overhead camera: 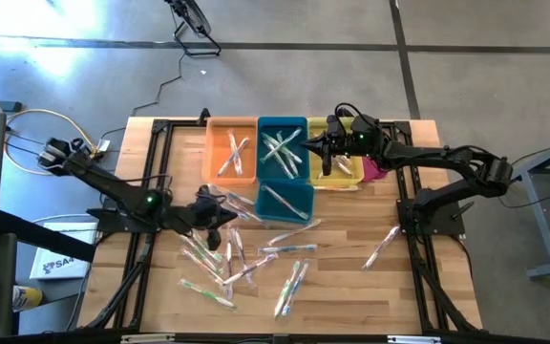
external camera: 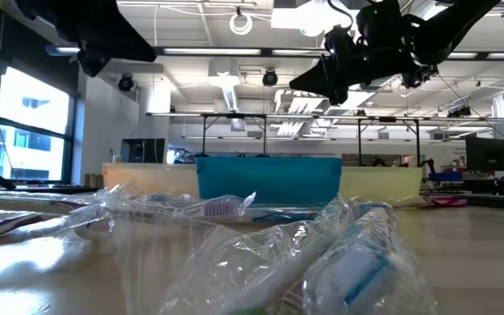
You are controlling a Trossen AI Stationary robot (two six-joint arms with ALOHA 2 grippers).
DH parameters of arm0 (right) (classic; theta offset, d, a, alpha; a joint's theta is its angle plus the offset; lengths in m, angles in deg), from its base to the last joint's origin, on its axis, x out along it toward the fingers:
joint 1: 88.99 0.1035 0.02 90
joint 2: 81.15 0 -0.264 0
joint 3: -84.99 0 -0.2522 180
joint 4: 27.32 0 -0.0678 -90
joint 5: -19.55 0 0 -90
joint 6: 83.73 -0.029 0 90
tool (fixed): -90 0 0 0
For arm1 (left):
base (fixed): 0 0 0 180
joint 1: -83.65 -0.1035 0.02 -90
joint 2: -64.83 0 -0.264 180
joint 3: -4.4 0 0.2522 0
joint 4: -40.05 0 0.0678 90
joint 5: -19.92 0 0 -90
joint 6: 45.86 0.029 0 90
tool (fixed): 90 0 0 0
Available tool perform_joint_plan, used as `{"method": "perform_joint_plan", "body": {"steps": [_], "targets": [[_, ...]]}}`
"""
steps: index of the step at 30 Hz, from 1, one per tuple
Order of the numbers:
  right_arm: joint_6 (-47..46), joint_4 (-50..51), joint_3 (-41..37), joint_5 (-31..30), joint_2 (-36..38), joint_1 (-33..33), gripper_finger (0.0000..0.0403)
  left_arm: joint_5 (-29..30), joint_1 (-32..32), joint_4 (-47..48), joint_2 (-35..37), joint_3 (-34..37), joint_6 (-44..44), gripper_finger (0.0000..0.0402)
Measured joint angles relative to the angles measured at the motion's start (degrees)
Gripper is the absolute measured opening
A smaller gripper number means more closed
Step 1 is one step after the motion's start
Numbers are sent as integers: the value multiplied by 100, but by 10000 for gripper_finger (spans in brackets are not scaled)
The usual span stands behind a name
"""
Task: Pick & Place Toothbrushes
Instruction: Put the violet toothbrush into the yellow bin
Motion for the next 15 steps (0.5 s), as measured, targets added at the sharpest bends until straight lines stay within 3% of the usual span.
{"method": "perform_joint_plan", "body": {"steps": [5, 10, 15], "targets": [[4, 67, 0, 2, 1, 0, 4, -223, 0, 1283, -362, -746, -487, 0], [9, 135, 0, 2, 0, 0, 4, -651, 0, 2485, -688, -1331, -1569, 0], [19, 133, 0, 2, 0, 0, 4, -1251, 4, 2669, -1223, -1740, -2015, 0]]}}
